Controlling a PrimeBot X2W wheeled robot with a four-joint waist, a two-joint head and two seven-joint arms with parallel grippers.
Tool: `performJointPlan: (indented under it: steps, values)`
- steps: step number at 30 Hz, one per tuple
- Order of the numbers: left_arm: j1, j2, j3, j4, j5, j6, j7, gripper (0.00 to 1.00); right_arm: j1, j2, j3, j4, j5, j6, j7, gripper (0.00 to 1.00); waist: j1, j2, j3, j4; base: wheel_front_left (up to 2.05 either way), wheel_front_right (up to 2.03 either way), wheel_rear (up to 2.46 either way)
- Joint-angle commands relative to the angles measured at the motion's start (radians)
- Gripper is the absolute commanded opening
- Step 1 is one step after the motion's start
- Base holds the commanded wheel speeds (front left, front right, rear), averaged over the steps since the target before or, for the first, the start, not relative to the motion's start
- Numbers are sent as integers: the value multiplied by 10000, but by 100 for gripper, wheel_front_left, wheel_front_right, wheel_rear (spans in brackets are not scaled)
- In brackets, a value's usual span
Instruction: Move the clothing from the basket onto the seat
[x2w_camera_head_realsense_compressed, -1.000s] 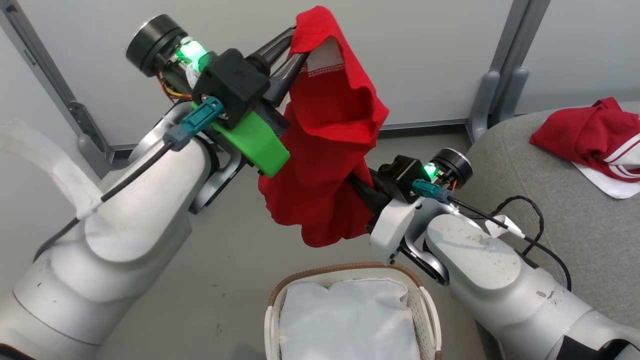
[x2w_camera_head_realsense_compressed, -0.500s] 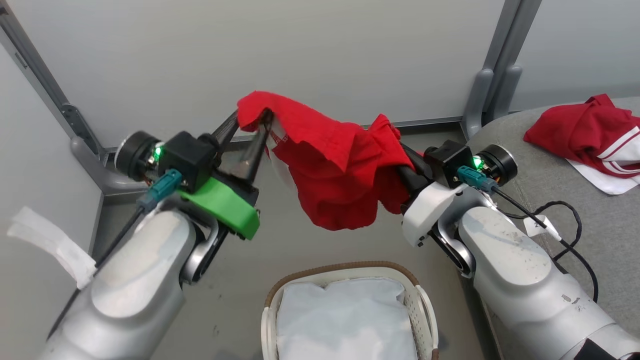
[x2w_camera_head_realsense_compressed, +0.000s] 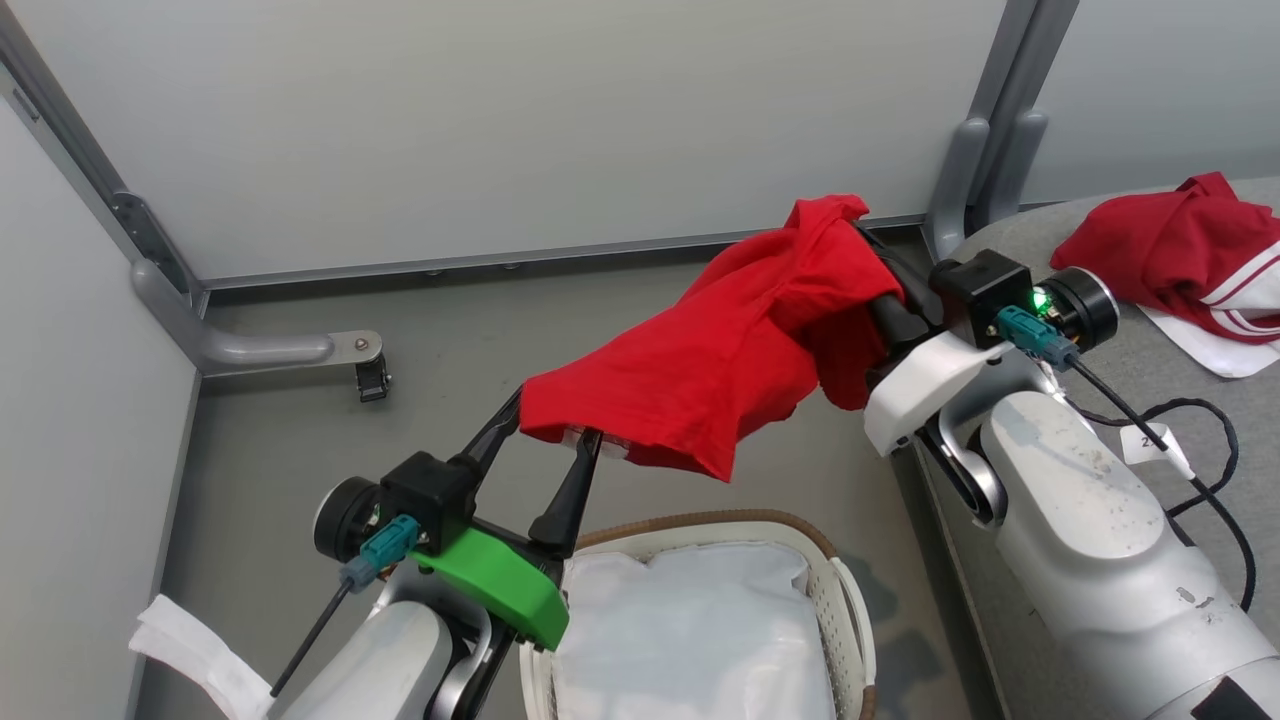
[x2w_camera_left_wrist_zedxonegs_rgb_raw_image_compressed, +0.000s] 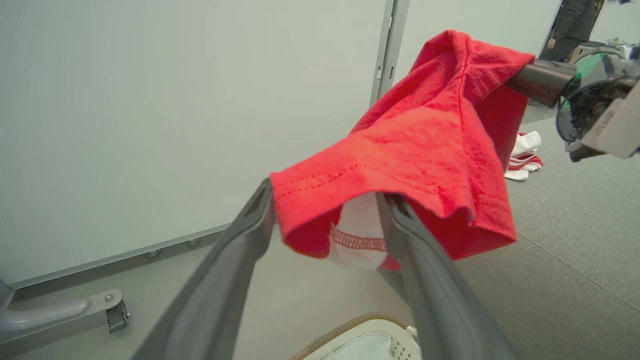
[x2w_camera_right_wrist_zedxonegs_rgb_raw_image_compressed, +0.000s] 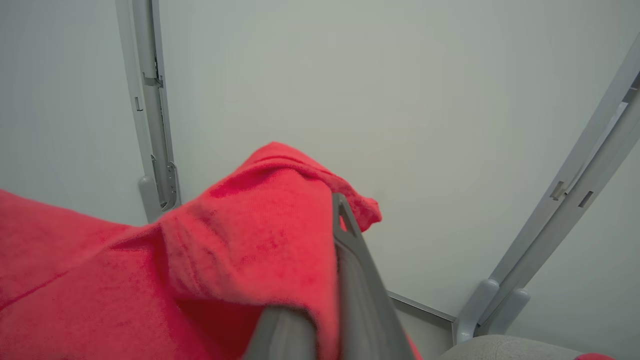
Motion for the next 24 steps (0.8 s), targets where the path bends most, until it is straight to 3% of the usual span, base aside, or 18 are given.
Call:
performJointPlan:
  steps: [1, 16, 24]
  values:
    - [223, -39, 123, 46, 108, -76, -26, 100, 90, -70, -142, -71, -125, -14, -23, 0, 0, 106, 38, -16, 0, 0, 0]
    - [794, -643, 845, 278, 1144, -617, -17, 100, 461, -302, -1083, -556, -573, -14, -23, 0, 0, 106, 268, -325, 0, 0, 0]
    - [593, -829, 921, 365, 1599, -773, -16, 100, 402, -209, -1340, -829, -758, -14, -23, 0, 0, 106, 705, -1389, 0, 0, 0]
